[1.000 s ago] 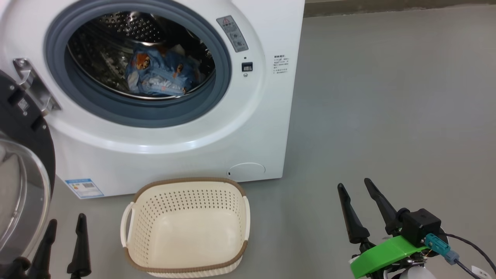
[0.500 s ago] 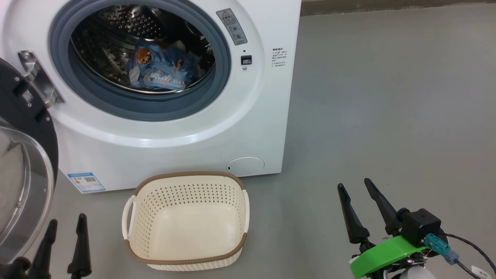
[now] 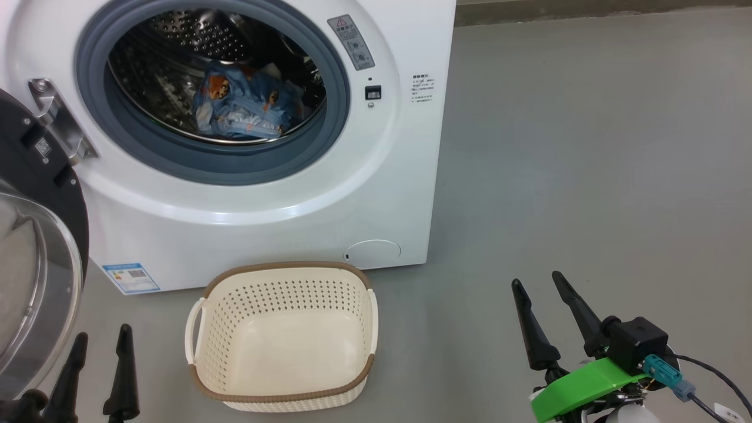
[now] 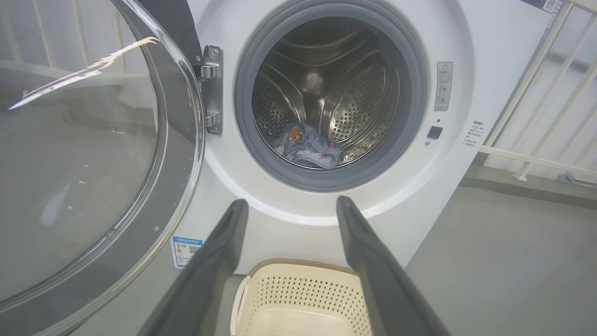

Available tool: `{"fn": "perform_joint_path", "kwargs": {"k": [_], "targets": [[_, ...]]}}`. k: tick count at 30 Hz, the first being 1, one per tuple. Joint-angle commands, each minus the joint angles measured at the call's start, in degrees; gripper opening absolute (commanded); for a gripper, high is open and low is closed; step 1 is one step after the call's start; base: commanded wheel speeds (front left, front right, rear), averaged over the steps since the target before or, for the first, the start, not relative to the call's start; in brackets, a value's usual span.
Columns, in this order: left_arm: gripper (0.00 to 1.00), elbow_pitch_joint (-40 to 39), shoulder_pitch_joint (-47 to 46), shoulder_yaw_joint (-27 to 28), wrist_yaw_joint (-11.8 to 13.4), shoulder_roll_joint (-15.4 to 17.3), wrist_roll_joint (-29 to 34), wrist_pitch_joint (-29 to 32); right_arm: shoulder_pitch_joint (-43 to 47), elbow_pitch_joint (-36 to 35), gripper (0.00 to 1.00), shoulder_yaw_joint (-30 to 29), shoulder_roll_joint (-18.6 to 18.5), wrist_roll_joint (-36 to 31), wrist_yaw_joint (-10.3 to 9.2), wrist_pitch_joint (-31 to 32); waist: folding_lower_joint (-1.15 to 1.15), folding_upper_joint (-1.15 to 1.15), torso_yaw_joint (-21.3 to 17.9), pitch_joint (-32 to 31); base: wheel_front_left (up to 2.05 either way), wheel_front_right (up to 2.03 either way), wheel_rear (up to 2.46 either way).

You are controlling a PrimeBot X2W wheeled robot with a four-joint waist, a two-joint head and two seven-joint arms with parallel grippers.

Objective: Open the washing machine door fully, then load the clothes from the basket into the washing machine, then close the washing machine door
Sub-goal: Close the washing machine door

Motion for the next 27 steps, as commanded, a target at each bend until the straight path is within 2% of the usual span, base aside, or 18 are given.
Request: {"fn": "perform_joint_path", "kwargs": {"k": [1,19,27], "targets": [[1.00,-0.9,-1.5,1.9,-0.2,1.5,0.6,-0.4,-1.3,-1.1,1.00,1.5,-0.3,0.0,0.25,-0.5,0.00,0.00,0.0,-0.1,0.00,0.00,0.00],[1.00,0.0,-1.5,1.9,-0.2,1.2,1.9,-0.4,-1.1,-0.8,1.00,1.6,-0.3,0.2,0.25,-0.5,0.00,0.00,0.4,-0.6,0.00,0.00,0.00],[1.00,1.4,-2.1,2.8,0.0,0.9,3.8,-0.4,-0.9,-0.8,1.00,1.0,-0.3,0.6,0.25,-0.5,0.00,0.00,3.1,-0.6,0.00,0.00,0.00]]}}
